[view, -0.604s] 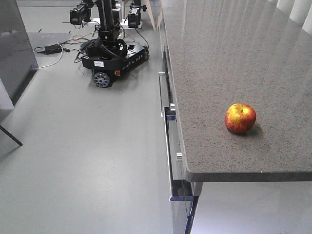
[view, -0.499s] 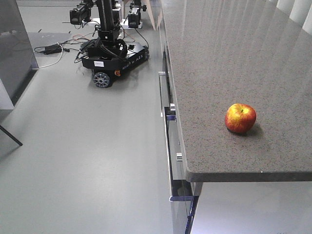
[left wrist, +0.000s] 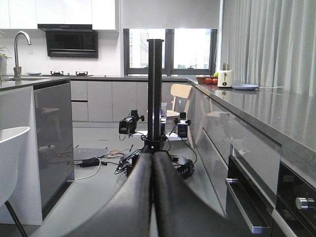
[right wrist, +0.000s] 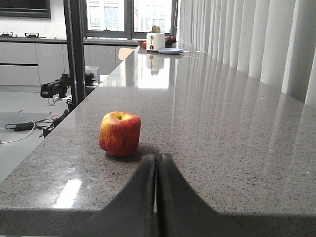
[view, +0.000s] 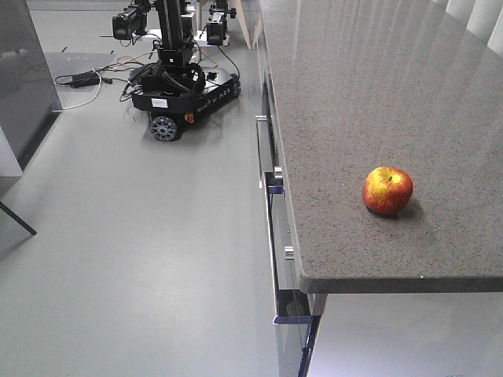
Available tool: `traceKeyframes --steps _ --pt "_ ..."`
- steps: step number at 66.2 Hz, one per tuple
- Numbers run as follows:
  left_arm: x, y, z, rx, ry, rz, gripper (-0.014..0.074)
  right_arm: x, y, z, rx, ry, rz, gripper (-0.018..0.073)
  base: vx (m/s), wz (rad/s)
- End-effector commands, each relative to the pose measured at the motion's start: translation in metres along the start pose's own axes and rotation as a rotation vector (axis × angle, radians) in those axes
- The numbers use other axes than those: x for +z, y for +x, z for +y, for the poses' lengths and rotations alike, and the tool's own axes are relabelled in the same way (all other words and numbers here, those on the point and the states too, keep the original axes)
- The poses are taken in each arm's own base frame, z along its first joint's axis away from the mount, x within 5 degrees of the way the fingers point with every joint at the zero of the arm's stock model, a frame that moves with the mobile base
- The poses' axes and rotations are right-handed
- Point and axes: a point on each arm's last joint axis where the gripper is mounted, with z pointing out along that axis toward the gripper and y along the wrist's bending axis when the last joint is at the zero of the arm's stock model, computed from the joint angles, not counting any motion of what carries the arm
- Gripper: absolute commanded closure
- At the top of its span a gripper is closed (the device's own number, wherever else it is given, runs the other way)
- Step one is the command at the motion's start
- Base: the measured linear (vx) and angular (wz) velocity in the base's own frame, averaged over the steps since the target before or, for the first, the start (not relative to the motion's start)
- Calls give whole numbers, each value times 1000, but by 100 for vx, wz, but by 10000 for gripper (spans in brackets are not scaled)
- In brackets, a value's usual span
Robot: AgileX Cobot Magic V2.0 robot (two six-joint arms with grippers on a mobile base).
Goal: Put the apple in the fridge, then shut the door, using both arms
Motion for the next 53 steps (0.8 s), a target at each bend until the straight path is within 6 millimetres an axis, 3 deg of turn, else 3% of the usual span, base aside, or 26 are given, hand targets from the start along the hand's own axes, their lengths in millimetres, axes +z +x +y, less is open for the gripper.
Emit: traceKeyframes --steps 1,23,38,53 --pt "-1 2 0 -12 7 -58 602 -1 -10 0 -7 8 -110 561 0 0" --pt "-1 2 0 -12 7 -58 602 -2 -14 -1 1 9 -155 561 0 0" --pt "-1 2 0 -12 7 -58 602 -5 -30 -1 52 8 -306 561 0 0" --pt "-1 2 0 -12 7 -58 602 -1 -61 0 94 -5 -60 561 0 0"
